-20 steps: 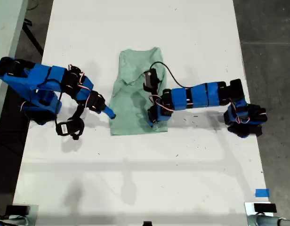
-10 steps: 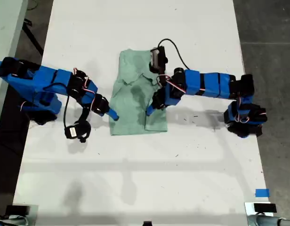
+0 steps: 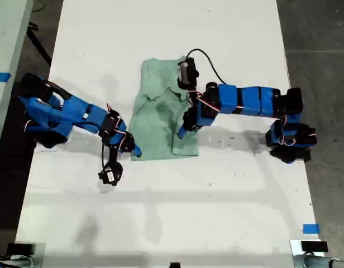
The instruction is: Fold t-shirt
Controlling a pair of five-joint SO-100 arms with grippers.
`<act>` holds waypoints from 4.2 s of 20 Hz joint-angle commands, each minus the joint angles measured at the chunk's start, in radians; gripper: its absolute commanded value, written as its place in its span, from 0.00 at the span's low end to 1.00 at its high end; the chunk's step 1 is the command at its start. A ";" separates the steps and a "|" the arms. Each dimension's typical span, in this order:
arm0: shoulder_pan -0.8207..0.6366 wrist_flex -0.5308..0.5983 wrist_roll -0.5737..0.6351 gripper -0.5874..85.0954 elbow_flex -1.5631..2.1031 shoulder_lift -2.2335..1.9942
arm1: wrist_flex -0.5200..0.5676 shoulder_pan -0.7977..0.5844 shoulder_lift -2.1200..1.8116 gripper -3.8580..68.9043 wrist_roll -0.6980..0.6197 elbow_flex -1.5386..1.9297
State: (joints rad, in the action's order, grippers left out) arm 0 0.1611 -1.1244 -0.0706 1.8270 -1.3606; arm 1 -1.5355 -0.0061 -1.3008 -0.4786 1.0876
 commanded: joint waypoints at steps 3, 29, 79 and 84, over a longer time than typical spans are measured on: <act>-0.034 0.069 -0.018 0.28 -0.069 0.060 | -0.006 0.012 -0.124 0.39 0.002 0.049; -0.095 -0.400 0.347 0.01 -1.083 0.511 | 0.153 0.023 -0.430 0.34 0.095 0.451; -0.084 -0.233 0.190 0.37 -0.290 -0.063 | 0.207 0.169 0.158 0.50 0.474 -0.044; -0.098 -0.215 0.186 0.36 -0.299 0.017 | 0.201 0.152 0.336 0.49 0.437 -0.210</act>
State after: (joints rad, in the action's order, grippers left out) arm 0 0.0813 -1.3545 0.1166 1.5785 -1.3484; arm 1 -1.3407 0.1641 -0.9633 -0.0245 0.9695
